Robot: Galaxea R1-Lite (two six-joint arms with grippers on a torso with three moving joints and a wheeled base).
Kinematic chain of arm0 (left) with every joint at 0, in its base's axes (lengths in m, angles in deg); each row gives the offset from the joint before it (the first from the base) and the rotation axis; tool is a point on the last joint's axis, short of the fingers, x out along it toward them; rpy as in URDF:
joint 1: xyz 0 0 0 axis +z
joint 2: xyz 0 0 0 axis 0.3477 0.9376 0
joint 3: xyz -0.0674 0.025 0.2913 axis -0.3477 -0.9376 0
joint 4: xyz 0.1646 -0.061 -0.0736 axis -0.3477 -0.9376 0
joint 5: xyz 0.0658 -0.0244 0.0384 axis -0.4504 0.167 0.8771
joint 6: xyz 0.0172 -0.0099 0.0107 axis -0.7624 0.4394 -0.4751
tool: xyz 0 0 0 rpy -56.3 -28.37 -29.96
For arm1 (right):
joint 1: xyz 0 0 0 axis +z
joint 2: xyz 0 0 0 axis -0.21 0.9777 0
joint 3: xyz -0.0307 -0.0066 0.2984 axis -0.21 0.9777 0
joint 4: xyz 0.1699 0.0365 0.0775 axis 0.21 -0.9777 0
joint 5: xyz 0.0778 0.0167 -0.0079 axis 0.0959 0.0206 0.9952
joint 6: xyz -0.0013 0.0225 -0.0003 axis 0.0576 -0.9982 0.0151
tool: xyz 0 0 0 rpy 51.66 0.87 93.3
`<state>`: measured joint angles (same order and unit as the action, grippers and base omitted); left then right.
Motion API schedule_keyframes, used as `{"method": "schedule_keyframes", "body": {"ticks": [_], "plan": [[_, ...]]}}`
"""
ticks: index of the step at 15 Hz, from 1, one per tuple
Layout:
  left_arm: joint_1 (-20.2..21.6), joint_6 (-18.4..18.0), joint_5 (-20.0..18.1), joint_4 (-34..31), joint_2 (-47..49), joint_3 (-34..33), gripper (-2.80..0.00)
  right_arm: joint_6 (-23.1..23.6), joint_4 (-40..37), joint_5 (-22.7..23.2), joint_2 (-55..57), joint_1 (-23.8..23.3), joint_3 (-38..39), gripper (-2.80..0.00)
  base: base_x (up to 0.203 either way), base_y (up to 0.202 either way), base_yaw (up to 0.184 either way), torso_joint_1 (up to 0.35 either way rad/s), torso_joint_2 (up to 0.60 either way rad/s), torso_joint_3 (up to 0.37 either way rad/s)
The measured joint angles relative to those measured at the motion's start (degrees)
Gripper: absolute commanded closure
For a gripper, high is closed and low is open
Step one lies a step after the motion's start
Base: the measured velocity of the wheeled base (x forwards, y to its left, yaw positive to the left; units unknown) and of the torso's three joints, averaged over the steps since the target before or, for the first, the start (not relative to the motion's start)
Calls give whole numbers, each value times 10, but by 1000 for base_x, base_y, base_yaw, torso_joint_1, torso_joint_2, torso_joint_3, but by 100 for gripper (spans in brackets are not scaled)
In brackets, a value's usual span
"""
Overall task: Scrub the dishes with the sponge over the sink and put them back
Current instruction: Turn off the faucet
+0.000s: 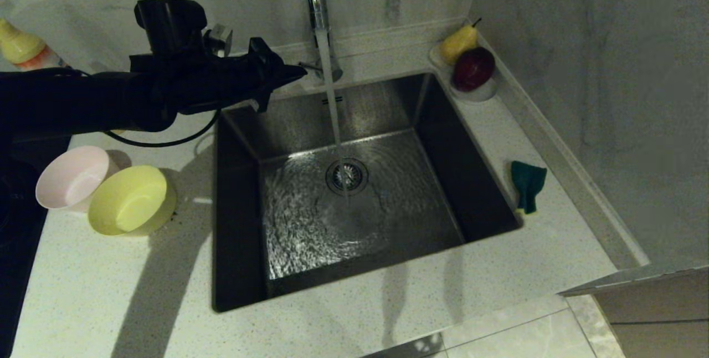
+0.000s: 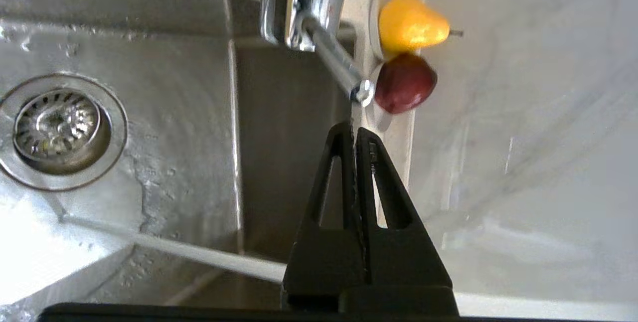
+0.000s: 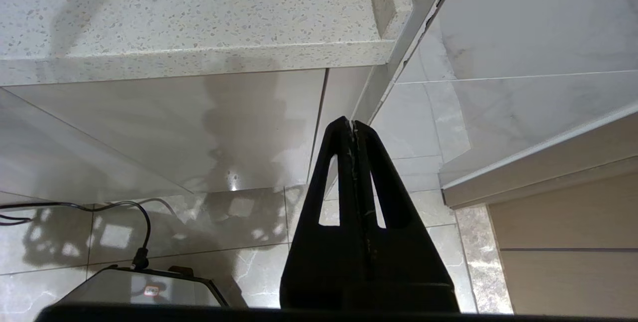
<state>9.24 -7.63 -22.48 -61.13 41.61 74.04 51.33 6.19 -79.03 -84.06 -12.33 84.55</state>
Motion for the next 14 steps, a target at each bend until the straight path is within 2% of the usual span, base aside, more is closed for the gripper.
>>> {"method": "schedule_keyframes", "body": {"ticks": [6,14], "plan": [[0,2,13,2,20,32,0,0,0,0,0,0,0,0,0,0,0,0,0,0],[1,16,17,49,34,37,0,0,0,0,0,0,0,0,0,0,0,0,0,0]]}}
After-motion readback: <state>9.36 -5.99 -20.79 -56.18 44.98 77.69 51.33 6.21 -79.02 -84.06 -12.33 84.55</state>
